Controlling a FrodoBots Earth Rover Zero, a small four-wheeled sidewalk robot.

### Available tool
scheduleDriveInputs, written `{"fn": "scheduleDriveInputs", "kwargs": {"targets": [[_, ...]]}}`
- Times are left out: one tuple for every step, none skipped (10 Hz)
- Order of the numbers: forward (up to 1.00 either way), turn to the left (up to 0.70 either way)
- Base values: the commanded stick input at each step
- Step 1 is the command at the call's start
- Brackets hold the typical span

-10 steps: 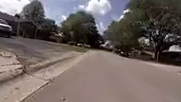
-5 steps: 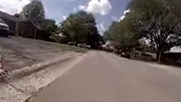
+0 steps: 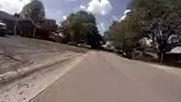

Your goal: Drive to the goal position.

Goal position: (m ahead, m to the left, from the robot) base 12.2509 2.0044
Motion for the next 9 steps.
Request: {"fn": "scheduleDriveInputs", "kwargs": {"targets": [[1.0,0.0],[1.0,0.0],[1.0,0.0],[1.0,0.0],[1.0,0.0],[1.0,0.0],[1.0,0.0],[1.0,0.0],[1.0,0.0]]}}
